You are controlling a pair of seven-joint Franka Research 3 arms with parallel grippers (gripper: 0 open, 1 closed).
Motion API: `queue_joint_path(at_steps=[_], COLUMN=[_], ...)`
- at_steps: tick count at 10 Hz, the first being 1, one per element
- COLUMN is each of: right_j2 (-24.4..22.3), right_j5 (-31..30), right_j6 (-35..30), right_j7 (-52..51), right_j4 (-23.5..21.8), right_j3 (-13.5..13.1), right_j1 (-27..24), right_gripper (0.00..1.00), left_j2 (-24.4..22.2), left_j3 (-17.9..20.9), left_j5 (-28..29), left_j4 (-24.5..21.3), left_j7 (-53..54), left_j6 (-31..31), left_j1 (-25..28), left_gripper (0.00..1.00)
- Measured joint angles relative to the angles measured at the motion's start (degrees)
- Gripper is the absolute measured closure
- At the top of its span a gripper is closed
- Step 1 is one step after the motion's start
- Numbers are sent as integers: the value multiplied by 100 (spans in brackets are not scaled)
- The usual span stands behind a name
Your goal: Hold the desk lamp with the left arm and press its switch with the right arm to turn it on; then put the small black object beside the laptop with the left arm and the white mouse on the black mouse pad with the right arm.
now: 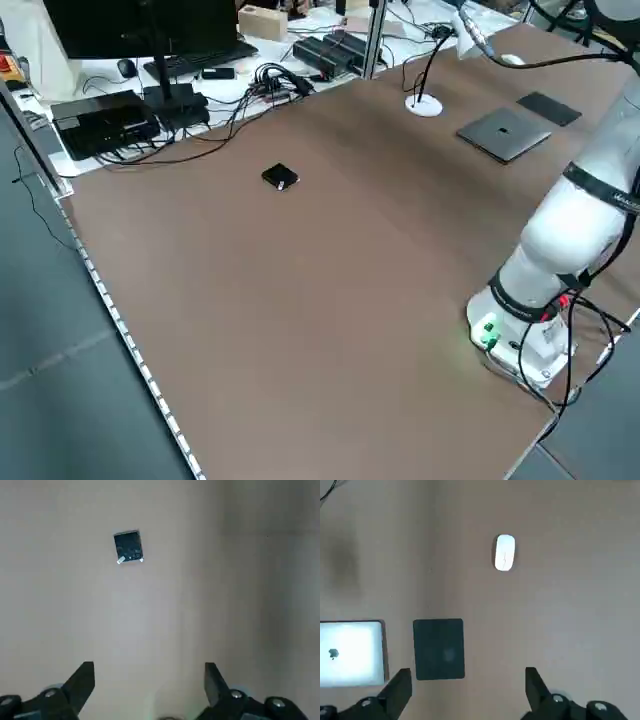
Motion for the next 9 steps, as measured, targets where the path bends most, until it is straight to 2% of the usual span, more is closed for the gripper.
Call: queue_joint_path(at_steps=[6,7,9], right_j2=[18,58,193], right_j5=[-87,100,1208], right_j6=[-207,-311,-202], right_j7=[-298,-411,-468], right_j4=[-49,-137,-486], right_j3=[106,124,135], right_j1=[111,197,228], right_gripper=[0,0,0], left_j2=[0,8,201], left_j3=[8,-2,-95], left_j5=[0,0,-82], left_j4=[0,1,105], left_j7=[1,77,604], left_j6=[17,17,324], left_j1=[7,-2,-78], left_gripper=[3,3,0])
